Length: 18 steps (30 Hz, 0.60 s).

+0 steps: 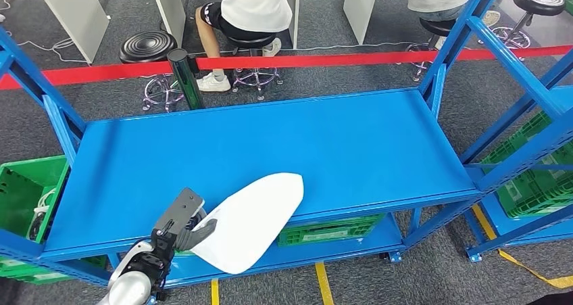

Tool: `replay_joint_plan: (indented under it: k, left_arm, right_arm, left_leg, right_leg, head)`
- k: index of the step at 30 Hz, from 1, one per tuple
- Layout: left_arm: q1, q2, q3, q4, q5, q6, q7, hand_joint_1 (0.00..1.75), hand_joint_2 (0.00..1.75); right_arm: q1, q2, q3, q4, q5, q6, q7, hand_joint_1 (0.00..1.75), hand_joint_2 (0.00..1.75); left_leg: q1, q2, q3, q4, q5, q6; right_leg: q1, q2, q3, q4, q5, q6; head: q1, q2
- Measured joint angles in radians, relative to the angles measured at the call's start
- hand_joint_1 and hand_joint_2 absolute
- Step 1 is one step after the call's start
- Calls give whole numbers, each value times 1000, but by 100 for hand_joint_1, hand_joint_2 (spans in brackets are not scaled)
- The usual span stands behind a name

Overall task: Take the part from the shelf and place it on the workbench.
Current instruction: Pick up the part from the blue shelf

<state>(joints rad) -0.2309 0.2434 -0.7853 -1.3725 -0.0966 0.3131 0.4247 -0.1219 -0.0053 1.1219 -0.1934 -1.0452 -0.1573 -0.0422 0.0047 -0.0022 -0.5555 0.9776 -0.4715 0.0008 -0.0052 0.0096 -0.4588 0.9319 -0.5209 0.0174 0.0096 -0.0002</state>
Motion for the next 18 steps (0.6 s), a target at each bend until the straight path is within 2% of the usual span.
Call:
replay_joint_plan:
  k: [8,11,15,18]
  left_arm:
    - [2,-4,-4,13,-79,43,-27,175,175]
    - [6,-8,-7,20,-84,77,-62,175,175]
    - [21,-19,-6,33,-34,170,-189,175,175]
    - [35,-32,7,37,72,246,-339,175,175]
  right_arm:
    - [0,0,0,0,-5,-6,-6,0,0]
    - [0,0,0,0,-8,-7,-7,0,0]
    - [0,0,-1,0,-12,-14,-9,0,0]
    - [0,1,-1,0,-13,-20,-13,0,0]
  left_leg:
    - [0,0,0,0,0,0]
    - [0,-1,0,0,0,0]
    - [0,-1,0,0,0,0]
    - [0,-1,-1,0,0,0]
  right_leg:
    - [0,0,0,0,0,0]
    - [0,0,0,0,0,0]
    - [0,0,0,0,0,0]
    - [0,0,0,0,0,0]
  head:
    - [0,0]
    - [0,0]
    - [0,0]
    - [0,0]
